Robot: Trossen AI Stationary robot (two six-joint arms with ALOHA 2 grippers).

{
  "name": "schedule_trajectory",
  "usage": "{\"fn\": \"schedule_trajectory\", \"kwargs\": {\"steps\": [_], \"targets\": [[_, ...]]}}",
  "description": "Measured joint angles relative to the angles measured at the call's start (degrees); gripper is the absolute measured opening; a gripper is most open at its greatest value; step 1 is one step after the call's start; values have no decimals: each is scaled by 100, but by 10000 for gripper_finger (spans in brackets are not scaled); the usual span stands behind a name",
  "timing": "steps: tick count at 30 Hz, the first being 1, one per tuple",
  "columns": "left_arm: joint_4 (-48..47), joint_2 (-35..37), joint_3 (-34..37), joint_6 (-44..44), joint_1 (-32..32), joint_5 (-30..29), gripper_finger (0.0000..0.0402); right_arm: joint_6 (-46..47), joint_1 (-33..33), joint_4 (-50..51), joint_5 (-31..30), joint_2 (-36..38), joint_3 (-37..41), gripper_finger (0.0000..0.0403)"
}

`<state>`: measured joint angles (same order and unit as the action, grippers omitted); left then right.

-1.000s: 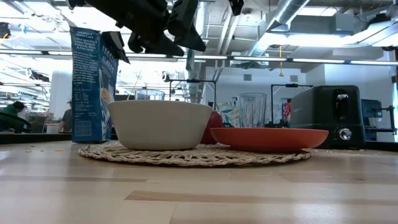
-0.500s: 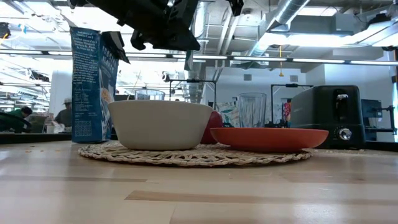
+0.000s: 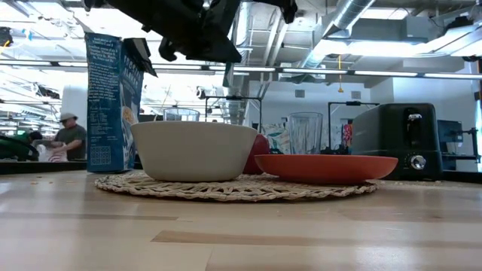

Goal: Arrange a breakfast setting
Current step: Put the blue patterned spoon on the brown placemat to left side of the white bowl

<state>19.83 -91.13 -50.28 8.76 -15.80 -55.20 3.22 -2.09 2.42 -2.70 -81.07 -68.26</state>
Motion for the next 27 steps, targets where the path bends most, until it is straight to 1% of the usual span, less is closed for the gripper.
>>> {"fn": "schedule_trajectory", "kwargs": {"steps": [4, 6, 8, 9, 10, 12, 14, 16, 19, 23, 25, 27], "targets": [[-211, 140, 2, 49, -144, 206, 34, -4, -65, 545, 0, 322, -1, 135], [-327, 229, 2, 51, -201, 500, 33, -80, -105, 894, 0, 463, -1, 163], [-423, 308, 4, 35, -253, 917, 34, -277, -171, 1206, -1, 578, 74, 186], [-410, 331, 4, 1, -266, 1216, 36, -414, -200, 1297, -2, 638, 183, 196], [-411, 354, 4, -47, -295, 1500, 38, -577, -235, 1302, 5, 691, 318, 205], [-357, 360, 4, -146, -332, 2176, 39, -875, -294, 1187, 215, 789, 687, 216], [-334, 360, 4, -236, -354, 2861, 38, -912, -328, 763, 469, 814, 1122, 220], [-288, 360, 4, -311, -362, 3573, 37, -883, -360, 101, 635, 825, 1546, 220], [-156, 360, 4, -344, -360, 4484, 36, -788, -351, -1194, 861, 840, 2129, 217], [125, 360, 4, -449, -360, 5349, 39, -712, -340, -2673, 1524, 637, 2586, 214], [330, 322, 3, -452, -355, 5611, 39, -671, -365, -3189, 1871, 408, 2630, 214], [406, 277, 2, -472, -342, 5752, 38, -592, -410, -3666, 2156, 145, 2626, 214]]}}
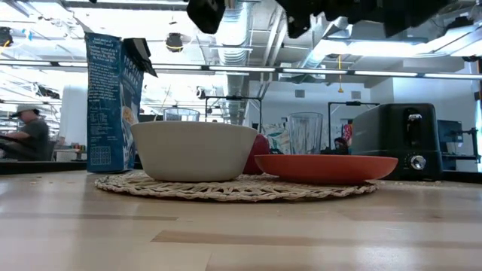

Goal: Arrange a breakfast setting
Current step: Put the blue patterned spoon on the brown placemat to left side of the white bowl

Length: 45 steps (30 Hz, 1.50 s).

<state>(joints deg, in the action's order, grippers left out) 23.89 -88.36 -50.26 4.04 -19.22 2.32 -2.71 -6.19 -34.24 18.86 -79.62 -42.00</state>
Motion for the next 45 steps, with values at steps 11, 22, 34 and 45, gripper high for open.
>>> {"fn": "schedule_trajectory", "kwargs": {"steps": [11, 22, 34, 45], "targets": [[168, -356, 0, 423, 249, 3, 37, 270, -173, -1711, 675, -994, -143, 214], [220, -356, 0, 460, 321, 11, 37, 270, -282, -1739, 1060, -1427, -450, 192], [143, -358, 0, 467, 327, -193, 39, 224, -181, -1579, 989, -1418, -452, 56], [-741, -343, 0, 992, 336, -1207, 121, 244, -3, -501, 251, -1151, -450, 56]]}}
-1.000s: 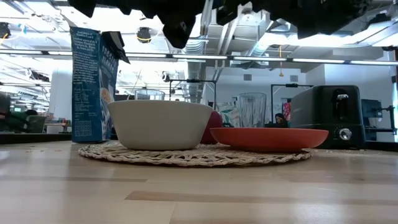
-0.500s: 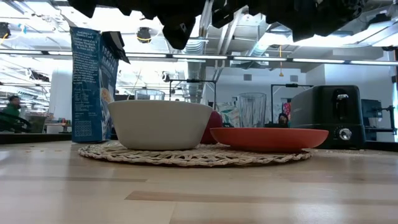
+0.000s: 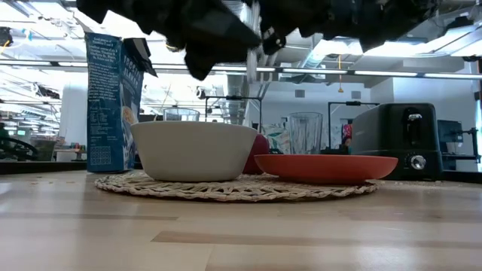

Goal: Arrange a breakfast setting
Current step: Put the blue patterned spoon on the brown placemat to left side of the white bowl

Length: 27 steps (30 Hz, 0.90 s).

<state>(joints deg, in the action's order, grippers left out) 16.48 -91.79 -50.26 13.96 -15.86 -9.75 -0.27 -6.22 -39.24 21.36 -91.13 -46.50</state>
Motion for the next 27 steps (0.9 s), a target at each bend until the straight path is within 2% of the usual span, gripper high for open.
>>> {"fn": "schedule_trajectory", "kwargs": {"steps": [5, 9, 12, 18, 27], "targets": [[-663, 138, -1, 390, 0, -330, 183, -20, -2, 1014, -939, 367, 0, 56], [-954, 418, 0, 470, -35, -621, 212, 10, -2, 1539, -1764, 551, -5, 56], [-972, 736, 0, 452, -100, -1197, 219, 112, 1, 1637, -2211, 566, 4, 56], [-712, 1195, -2, 124, -262, -3013, 220, 383, 1, 1645, -2882, 566, 2, 56], [76, 1150, -2, -446, -168, -3635, 220, 724, 1, 1474, -3073, 566, 2, 56]]}}
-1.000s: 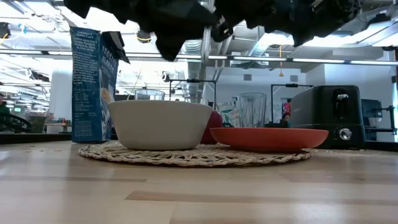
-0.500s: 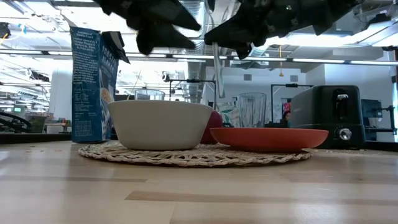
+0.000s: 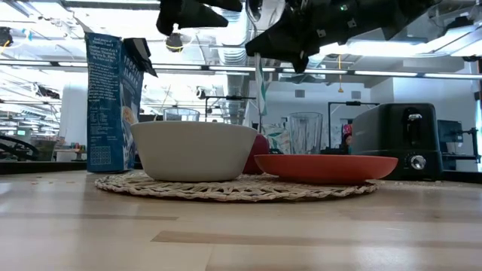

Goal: Arrange a breakfast setting
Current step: Put the blue patterned spoon on the brown placemat to left side of the white bowl

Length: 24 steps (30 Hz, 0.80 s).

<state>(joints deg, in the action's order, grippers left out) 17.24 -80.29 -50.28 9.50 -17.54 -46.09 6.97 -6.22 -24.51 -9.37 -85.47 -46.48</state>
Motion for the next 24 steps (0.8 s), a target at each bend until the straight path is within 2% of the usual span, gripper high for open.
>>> {"fn": "schedule_trajectory", "kwargs": {"steps": [9, 14, 16, 24], "targets": [[719, -310, -7, -487, 43, 485, 220, 301, 114, -89, -125, -4, 0, 56], [907, -418, 2, -694, 44, -114, 220, 312, 118, -149, -127, -4, 0, 56], [1067, -411, 2, -845, 96, -169, 219, 314, 114, -156, -127, -4, 0, 56], [1206, -411, 2, -776, 449, 457, 189, 337, 101, -173, -132, -7, 0, 56]]}}
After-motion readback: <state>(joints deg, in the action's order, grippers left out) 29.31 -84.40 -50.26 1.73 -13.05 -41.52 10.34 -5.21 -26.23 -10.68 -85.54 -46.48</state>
